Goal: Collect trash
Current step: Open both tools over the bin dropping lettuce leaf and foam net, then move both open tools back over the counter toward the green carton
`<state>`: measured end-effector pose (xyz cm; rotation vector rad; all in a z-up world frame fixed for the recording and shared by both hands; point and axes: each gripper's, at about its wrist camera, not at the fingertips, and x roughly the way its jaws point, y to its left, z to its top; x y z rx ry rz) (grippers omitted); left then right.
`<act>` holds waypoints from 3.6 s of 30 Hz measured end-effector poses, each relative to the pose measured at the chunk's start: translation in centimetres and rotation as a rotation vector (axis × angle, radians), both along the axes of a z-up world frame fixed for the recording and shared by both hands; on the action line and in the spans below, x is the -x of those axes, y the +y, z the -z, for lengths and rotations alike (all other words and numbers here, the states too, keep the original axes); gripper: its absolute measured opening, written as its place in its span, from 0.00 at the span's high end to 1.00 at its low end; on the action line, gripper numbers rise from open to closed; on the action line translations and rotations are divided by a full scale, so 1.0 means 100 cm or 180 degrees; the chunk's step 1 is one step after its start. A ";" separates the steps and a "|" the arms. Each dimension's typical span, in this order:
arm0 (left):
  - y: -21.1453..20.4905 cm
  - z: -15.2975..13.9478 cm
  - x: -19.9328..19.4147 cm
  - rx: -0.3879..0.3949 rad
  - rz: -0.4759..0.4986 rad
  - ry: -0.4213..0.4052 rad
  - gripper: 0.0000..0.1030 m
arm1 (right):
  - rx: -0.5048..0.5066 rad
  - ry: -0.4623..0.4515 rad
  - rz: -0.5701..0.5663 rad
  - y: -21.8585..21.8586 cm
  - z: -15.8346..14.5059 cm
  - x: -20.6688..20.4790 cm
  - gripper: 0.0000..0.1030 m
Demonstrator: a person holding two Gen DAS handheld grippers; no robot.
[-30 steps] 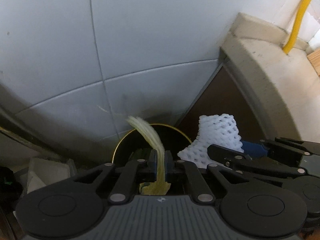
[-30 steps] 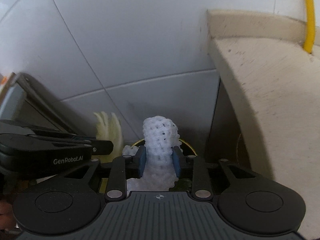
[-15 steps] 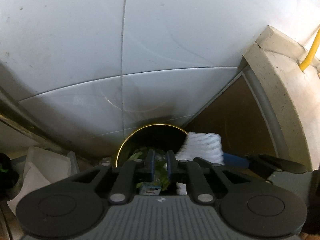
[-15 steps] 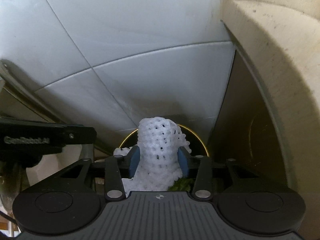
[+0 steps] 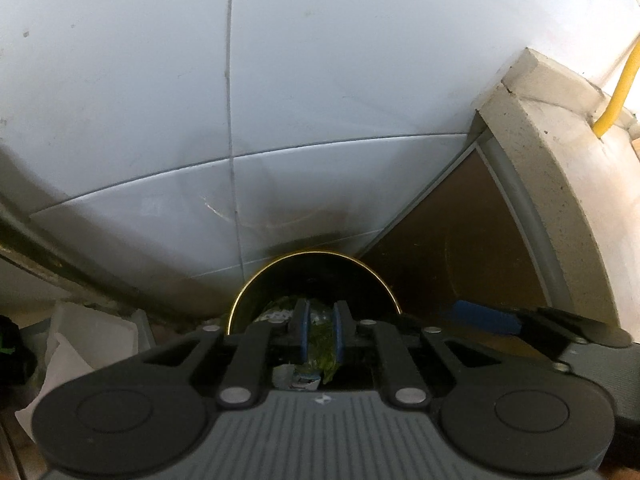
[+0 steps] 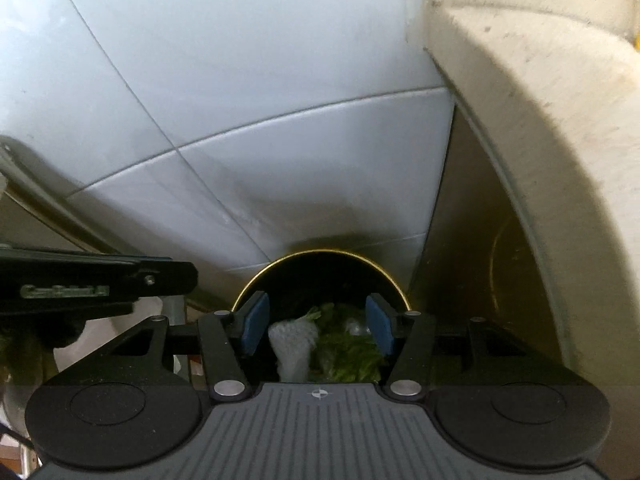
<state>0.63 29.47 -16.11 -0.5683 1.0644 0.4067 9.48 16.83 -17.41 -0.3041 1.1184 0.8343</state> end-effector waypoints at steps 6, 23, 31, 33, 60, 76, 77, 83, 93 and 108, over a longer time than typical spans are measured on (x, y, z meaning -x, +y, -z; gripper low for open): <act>0.000 -0.007 0.002 -0.0078 -0.0005 -0.0099 0.92 | -0.0090 -0.0093 0.0045 -0.009 -0.028 0.008 0.35; -0.046 -0.050 0.008 -0.0428 0.0692 -0.0707 0.81 | -0.0213 -0.0706 0.0332 -0.090 -0.128 0.024 0.26; -0.075 -0.060 0.009 -0.0520 0.1057 -0.0862 0.79 | -0.0286 -0.0856 0.0658 -0.157 -0.149 0.032 0.23; -0.090 -0.069 0.010 -0.0561 0.1162 -0.0932 0.79 | -0.0295 -0.0899 0.0749 -0.176 -0.154 0.033 0.23; -0.271 -0.159 -0.037 -0.0763 0.2047 -0.1610 0.61 | -0.0353 -0.1058 0.2019 -0.349 -0.179 -0.002 0.18; -0.259 -0.181 -0.021 -0.0713 0.2021 -0.1893 0.54 | -0.0472 -0.1182 0.1934 -0.331 -0.195 0.020 0.16; -0.258 -0.181 -0.020 -0.0715 0.2037 -0.1878 0.54 | -0.0468 -0.1176 0.1960 -0.330 -0.195 0.021 0.16; -0.244 -0.179 -0.012 -0.0712 0.2016 -0.1845 0.54 | -0.0478 -0.1026 0.2002 -0.318 -0.187 0.025 0.16; -0.232 -0.189 -0.001 -0.0733 0.2056 -0.2040 0.51 | -0.0449 -0.1225 0.1936 -0.295 -0.202 0.045 0.16; -0.263 -0.188 -0.022 -0.0655 0.2446 -0.2063 0.50 | -0.0307 -0.1339 0.2241 -0.320 -0.205 0.053 0.15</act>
